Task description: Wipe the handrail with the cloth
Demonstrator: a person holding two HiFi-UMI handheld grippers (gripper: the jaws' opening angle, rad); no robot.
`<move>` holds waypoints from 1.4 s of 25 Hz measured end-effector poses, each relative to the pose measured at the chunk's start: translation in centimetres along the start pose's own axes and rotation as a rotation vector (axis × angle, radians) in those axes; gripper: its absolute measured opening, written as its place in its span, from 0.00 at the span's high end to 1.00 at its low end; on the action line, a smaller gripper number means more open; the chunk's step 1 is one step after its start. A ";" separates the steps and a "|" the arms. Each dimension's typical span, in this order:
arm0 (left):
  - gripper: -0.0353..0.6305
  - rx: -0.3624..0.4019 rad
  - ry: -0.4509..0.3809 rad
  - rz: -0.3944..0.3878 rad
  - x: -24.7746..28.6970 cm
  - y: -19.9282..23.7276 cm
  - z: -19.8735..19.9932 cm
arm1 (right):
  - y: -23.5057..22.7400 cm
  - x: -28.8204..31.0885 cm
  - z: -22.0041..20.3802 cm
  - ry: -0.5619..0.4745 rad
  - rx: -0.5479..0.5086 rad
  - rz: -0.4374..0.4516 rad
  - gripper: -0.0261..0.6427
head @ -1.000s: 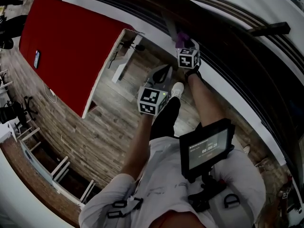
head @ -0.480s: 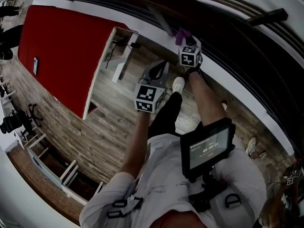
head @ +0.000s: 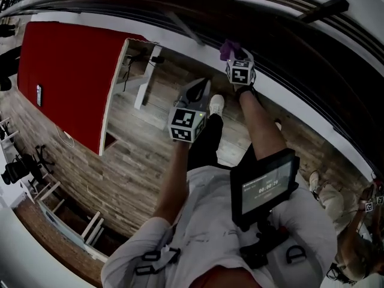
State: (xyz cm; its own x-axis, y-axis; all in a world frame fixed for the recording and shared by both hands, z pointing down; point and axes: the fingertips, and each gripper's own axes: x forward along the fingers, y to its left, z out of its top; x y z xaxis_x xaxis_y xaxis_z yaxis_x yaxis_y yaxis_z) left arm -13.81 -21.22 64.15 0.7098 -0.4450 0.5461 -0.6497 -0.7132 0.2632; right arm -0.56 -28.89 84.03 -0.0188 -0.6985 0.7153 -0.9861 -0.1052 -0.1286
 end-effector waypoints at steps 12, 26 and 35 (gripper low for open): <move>0.95 0.056 0.007 -0.055 2.3 -2.3 0.8 | -3.6 -2.4 -1.4 -0.014 0.023 -0.001 0.87; 0.95 0.102 0.029 -0.168 5.1 -9.3 0.8 | -10.1 -6.2 -4.7 0.006 0.053 -0.070 0.87; 0.95 0.150 0.045 -0.237 6.9 -13.8 0.4 | -15.0 -9.6 -7.3 0.016 0.130 -0.142 0.87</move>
State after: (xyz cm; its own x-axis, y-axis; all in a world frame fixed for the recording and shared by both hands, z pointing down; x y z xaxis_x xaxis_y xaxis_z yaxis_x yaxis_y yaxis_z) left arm 0.18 -14.64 63.98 0.8224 -0.2340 0.5185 -0.4167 -0.8683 0.2691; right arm 13.20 -15.45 84.11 0.1156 -0.6592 0.7430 -0.9495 -0.2931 -0.1123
